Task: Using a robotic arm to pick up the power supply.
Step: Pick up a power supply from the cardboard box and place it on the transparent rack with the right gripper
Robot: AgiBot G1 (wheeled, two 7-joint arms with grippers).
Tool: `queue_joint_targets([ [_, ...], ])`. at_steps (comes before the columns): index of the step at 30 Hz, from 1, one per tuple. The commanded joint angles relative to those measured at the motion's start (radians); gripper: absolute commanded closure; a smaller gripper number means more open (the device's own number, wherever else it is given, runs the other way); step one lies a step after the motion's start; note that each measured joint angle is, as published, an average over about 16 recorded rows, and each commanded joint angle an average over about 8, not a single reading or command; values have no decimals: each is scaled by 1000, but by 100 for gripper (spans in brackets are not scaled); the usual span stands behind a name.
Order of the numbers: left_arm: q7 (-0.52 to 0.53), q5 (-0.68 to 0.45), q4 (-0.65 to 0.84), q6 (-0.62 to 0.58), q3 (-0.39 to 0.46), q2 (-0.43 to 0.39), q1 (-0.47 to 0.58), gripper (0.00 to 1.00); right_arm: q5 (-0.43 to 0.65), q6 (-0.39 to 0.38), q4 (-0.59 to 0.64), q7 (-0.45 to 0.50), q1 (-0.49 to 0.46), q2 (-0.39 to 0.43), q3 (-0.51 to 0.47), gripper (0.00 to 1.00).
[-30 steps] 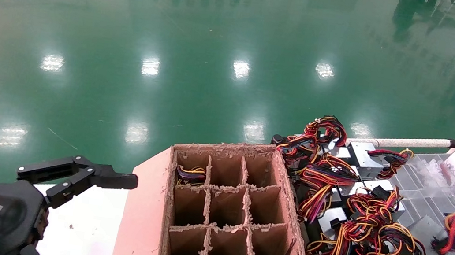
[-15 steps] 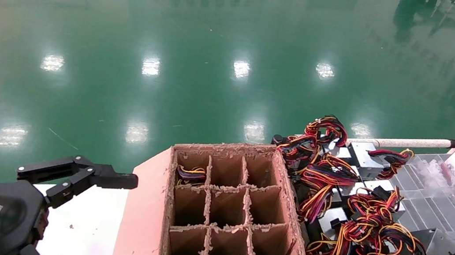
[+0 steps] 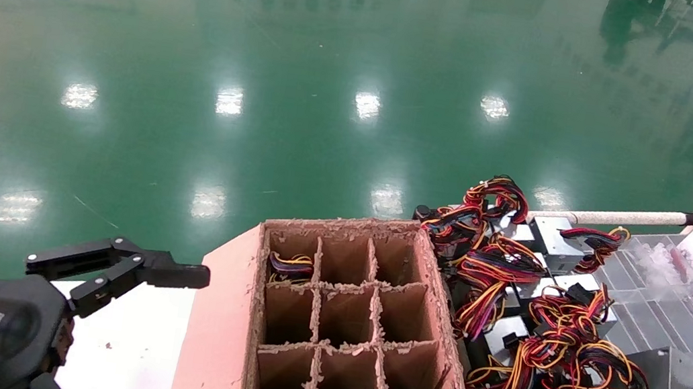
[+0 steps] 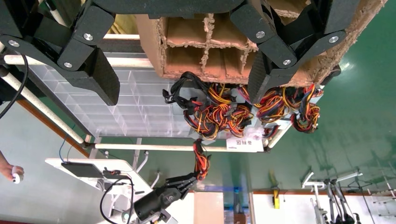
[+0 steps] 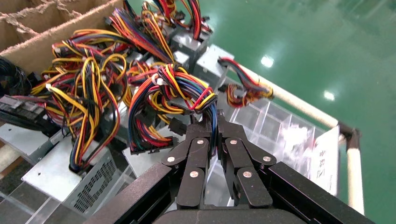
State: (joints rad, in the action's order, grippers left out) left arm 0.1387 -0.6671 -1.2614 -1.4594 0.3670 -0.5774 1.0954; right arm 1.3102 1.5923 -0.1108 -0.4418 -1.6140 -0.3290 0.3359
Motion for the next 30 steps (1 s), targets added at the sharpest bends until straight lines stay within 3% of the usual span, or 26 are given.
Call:
queue_joint_targets([
  [1,0,0,0,0,0,0,0,0,-4,2,-17,-2,0,1,2,100],
  [30,0,0,0,0,0,0,0,0,-159,-2,-212,38,143,-6,142,100],
])
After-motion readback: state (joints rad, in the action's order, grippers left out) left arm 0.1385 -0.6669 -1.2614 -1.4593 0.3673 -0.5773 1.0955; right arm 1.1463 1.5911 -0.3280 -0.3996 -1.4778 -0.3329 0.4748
